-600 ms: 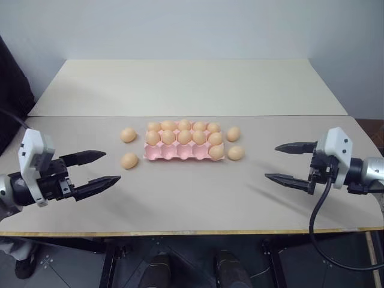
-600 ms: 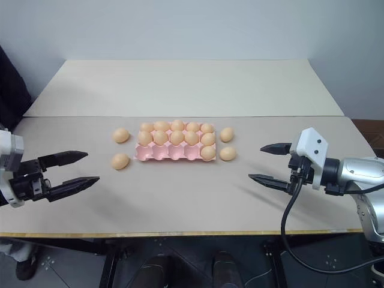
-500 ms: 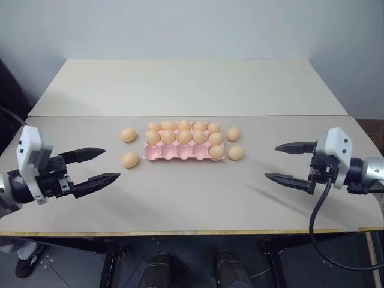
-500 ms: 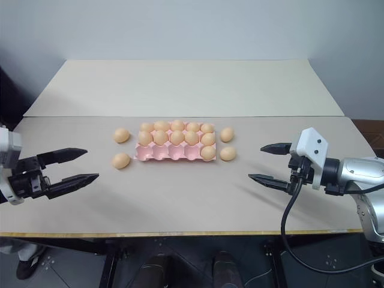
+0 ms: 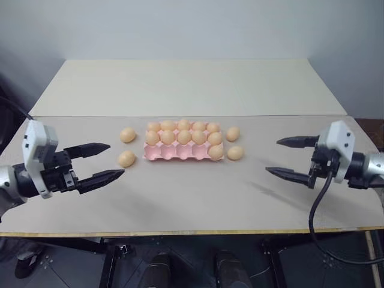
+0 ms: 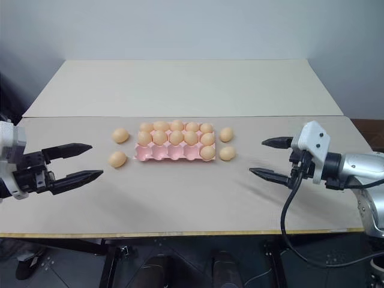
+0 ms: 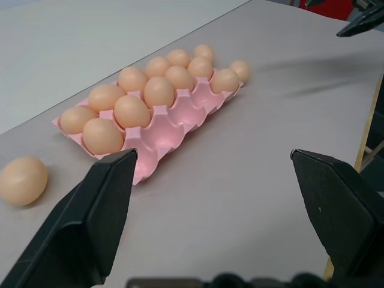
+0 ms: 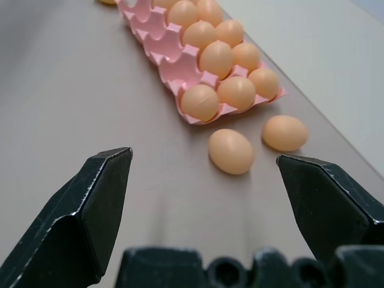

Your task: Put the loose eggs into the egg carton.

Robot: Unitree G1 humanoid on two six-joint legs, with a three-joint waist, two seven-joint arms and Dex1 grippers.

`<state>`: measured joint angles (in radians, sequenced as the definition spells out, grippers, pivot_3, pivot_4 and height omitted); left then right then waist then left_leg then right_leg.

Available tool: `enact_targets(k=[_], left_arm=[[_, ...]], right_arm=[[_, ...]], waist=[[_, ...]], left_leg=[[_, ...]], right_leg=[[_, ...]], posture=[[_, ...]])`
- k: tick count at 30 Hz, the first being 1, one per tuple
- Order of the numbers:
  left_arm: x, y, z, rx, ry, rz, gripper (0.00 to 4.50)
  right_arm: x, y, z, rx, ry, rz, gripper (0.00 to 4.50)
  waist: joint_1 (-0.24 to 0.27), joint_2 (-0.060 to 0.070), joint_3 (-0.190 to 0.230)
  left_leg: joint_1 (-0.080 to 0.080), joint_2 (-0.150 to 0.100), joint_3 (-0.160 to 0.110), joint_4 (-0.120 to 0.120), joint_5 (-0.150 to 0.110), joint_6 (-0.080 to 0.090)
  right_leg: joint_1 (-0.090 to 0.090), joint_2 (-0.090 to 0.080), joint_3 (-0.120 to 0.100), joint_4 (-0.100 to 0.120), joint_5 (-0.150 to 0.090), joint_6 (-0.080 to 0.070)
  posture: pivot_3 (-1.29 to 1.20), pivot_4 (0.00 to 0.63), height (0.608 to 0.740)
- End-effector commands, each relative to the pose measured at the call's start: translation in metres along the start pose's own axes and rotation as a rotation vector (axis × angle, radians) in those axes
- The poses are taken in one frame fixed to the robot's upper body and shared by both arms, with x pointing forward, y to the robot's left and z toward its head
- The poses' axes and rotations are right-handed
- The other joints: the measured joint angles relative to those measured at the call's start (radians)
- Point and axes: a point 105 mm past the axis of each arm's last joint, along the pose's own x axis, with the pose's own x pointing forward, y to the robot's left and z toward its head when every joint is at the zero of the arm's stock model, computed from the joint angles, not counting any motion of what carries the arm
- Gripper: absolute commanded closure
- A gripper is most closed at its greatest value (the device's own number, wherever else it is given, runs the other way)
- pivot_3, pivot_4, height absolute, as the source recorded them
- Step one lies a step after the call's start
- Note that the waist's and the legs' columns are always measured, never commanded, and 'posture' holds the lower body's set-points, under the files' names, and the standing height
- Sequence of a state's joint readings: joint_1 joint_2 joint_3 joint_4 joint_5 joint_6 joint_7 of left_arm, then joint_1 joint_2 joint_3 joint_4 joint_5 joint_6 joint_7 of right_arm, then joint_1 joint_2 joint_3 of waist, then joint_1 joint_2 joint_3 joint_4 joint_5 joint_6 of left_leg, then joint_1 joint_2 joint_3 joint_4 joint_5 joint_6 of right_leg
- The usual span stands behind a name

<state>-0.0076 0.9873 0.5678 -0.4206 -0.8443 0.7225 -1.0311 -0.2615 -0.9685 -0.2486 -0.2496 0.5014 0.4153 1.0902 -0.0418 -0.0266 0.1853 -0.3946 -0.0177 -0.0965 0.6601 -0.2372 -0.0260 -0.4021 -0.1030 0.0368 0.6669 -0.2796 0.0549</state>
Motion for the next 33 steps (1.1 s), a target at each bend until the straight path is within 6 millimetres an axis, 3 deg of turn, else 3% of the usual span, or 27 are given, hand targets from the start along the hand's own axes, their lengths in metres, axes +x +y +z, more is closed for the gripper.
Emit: enact_targets(k=[1, 6, 12, 19, 24, 33], left_arm=[[0.001, -0.003, 0.006, 0.039, -0.015, -0.013, 0.03], [0.007, -0.004, 0.009, 0.039, -0.027, -0.036, 0.03], [0.010, -0.016, 0.008, 0.031, -0.036, -0.066, 0.03], [0.006, -0.027, 0.005, 0.016, -0.039, -0.055, 0.03], [0.001, -0.028, 0.006, 0.014, -0.042, -0.038, 0.03], [-0.001, -0.024, 0.004, 0.019, -0.035, -0.035, 0.03]], right_arm=[[0.001, -0.010, 0.006, -0.059, 0.010, -0.022, 0.00], [0.034, -0.032, -0.009, -0.108, 0.067, -0.087, 0.00], [0.084, -0.063, -0.012, -0.132, 0.084, -0.136, 0.00], [0.124, -0.087, -0.018, -0.121, 0.137, -0.198, 0.00], [0.113, -0.091, -0.001, -0.103, 0.069, -0.173, 0.00], [0.095, -0.039, -0.006, -0.127, 0.046, 0.125, 0.00]], waist=[[0.000, 0.000, 0.000], [-0.003, 0.000, 0.000], [-0.012, 0.000, 0.000], [-0.007, 0.000, 0.000], [0.000, 0.001, 0.001], [-0.004, 0.001, 0.001]], left_leg=[[0.000, 0.000, 0.000, 0.000, 0.000, 0.000], [0.001, 0.000, 0.000, 0.000, 0.000, 0.000], [0.000, 0.000, 0.002, -0.001, 0.000, 0.000], [-0.001, 0.000, 0.002, 0.000, 0.000, -0.001], [-0.001, 0.000, 0.002, -0.001, 0.000, -0.001], [0.000, 0.001, 0.002, 0.000, 0.000, -0.001]], right_leg=[[0.000, 0.000, 0.000, 0.000, 0.000, 0.000], [0.001, 0.000, 0.000, 0.000, 0.000, 0.000], [-0.002, 0.001, 0.003, 0.001, 0.000, 0.000], [-0.003, 0.001, 0.003, 0.000, 0.001, -0.001], [-0.003, 0.001, 0.002, 0.000, 0.001, -0.001], [-0.002, 0.001, 0.003, 0.000, 0.001, -0.001]], posture=[[0.00, 0.150, 0.740], [0.00, 0.150, 0.740], [0.00, 0.150, 0.740], [0.00, 0.150, 0.740], [0.00, 0.150, 0.740], [0.00, 0.150, 0.740]])
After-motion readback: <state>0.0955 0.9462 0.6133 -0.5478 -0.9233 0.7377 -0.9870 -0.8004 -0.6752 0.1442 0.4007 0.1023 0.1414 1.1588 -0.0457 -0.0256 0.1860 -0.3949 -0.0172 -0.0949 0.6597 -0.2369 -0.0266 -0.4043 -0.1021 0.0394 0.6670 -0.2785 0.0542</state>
